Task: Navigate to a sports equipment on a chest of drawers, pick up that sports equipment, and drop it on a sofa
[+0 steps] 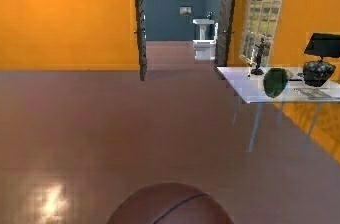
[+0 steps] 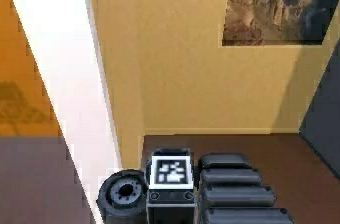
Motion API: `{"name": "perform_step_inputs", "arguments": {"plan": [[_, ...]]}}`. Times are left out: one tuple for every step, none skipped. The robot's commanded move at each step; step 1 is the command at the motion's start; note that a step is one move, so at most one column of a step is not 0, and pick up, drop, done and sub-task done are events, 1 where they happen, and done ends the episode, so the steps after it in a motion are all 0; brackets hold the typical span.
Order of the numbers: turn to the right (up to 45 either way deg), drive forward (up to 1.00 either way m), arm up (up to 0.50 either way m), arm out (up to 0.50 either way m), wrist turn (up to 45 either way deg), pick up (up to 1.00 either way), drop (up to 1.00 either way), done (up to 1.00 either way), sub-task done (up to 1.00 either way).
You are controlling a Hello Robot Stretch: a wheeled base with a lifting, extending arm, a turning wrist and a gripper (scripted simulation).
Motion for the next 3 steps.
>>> {"name": "perform_step_inputs", "arguments": {"plan": [[0.0, 1.00, 0.00, 0.00, 0.0, 0.00, 0.00, 0.00, 0.00], [0.0, 1.00, 0.00, 0.00, 0.0, 0.00, 0.00, 0.00, 0.00], [-3.0, 0.00, 0.00, 0.00, 0.0, 0.00, 0.00, 0.00, 0.00]]}}
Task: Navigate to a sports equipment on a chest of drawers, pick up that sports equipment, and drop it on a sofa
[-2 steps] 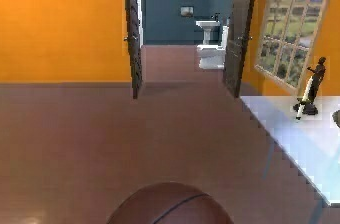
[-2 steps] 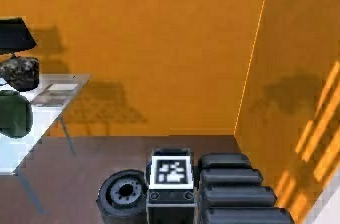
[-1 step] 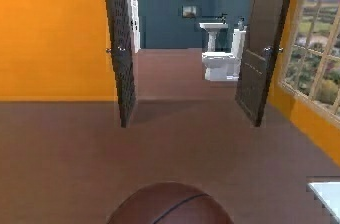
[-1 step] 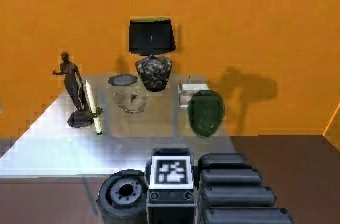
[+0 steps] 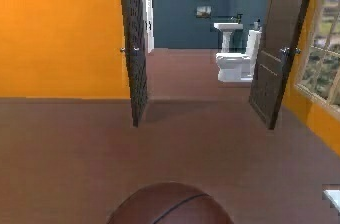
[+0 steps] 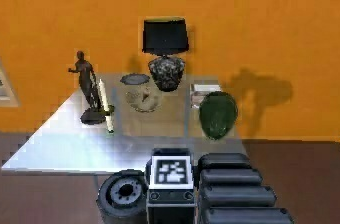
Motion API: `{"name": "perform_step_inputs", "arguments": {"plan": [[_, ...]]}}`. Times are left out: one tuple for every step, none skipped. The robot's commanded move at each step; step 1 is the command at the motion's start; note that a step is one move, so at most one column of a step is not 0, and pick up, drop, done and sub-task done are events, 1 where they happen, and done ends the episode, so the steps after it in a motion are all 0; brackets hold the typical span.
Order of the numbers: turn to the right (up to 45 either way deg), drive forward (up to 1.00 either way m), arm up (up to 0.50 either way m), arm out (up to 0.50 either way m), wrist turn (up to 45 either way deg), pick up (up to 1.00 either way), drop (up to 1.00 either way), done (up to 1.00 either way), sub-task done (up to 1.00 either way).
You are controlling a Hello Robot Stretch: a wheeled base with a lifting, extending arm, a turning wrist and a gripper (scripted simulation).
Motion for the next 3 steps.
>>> {"name": "perform_step_inputs", "arguments": {"plan": [[0.0, 1.00, 0.00, 0.00, 0.0, 0.00, 0.00, 0.00, 0.00], [0.0, 1.00, 0.00, 0.00, 0.0, 0.00, 0.00, 0.00, 0.00], [0.0, 0.70, 0.00, 0.00, 0.0, 0.00, 0.00, 0.00, 0.00]]}}
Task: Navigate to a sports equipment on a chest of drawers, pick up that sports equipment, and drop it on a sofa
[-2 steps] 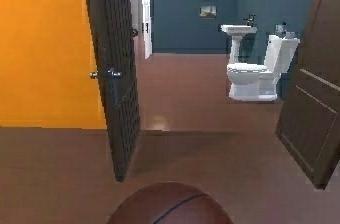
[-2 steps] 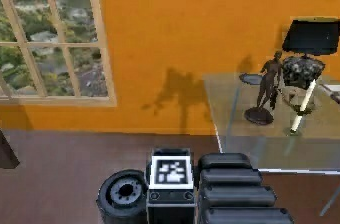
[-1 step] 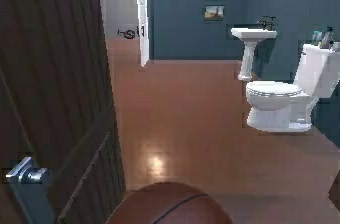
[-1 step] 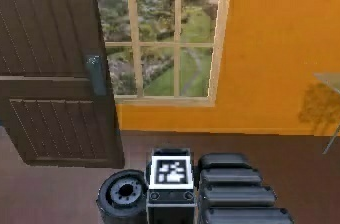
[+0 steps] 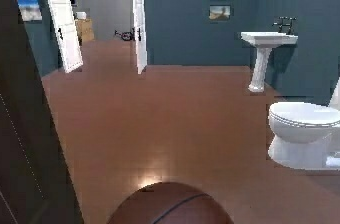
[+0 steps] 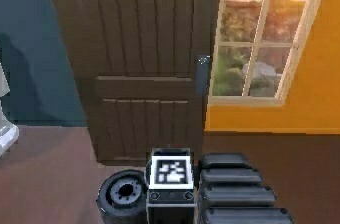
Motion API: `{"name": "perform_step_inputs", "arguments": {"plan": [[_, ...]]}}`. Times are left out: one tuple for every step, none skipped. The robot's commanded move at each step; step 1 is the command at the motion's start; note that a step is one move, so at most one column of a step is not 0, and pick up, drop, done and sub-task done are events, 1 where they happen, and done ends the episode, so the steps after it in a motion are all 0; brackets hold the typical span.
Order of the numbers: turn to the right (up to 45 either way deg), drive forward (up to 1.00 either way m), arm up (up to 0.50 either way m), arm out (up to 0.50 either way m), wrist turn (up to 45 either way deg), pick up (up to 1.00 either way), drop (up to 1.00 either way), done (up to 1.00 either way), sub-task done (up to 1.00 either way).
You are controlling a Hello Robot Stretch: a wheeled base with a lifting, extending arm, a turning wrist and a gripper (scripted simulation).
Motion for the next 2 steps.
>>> {"name": "perform_step_inputs", "arguments": {"plan": [[12.0, 0.00, 0.00, 0.00, 0.0, 0.00, 0.00, 0.00, 0.00], [0.0, 1.00, 0.00, 0.00, 0.0, 0.00, 0.00, 0.00, 0.00]]}}
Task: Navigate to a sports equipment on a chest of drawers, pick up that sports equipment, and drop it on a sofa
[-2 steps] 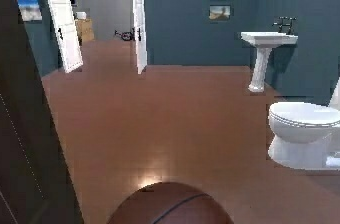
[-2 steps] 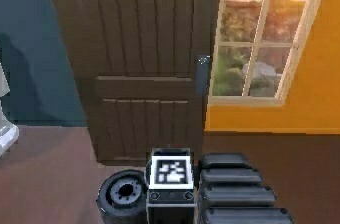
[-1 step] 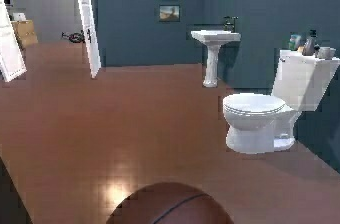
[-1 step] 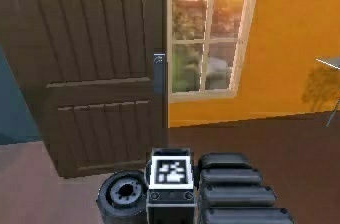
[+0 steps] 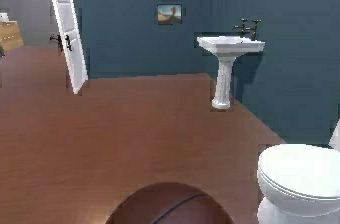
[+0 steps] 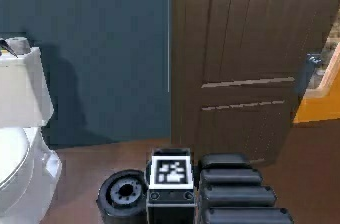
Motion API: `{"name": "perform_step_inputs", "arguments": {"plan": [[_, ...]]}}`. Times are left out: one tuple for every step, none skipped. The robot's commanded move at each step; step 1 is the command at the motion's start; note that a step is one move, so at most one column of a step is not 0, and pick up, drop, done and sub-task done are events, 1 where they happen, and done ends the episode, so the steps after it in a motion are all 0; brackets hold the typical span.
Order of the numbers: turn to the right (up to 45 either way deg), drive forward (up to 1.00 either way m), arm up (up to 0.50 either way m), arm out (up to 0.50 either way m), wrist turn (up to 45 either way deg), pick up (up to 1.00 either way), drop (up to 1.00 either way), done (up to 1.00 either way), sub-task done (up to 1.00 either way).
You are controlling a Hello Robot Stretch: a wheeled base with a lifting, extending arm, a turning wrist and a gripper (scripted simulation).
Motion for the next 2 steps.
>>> {"name": "perform_step_inputs", "arguments": {"plan": [[0.0, 0.05, 0.00, 0.00, 0.0, 0.00, 0.00, 0.00, 0.00], [-45.0, 0.00, 0.00, 0.00, 0.0, 0.00, 0.00, 0.00, 0.00]]}}
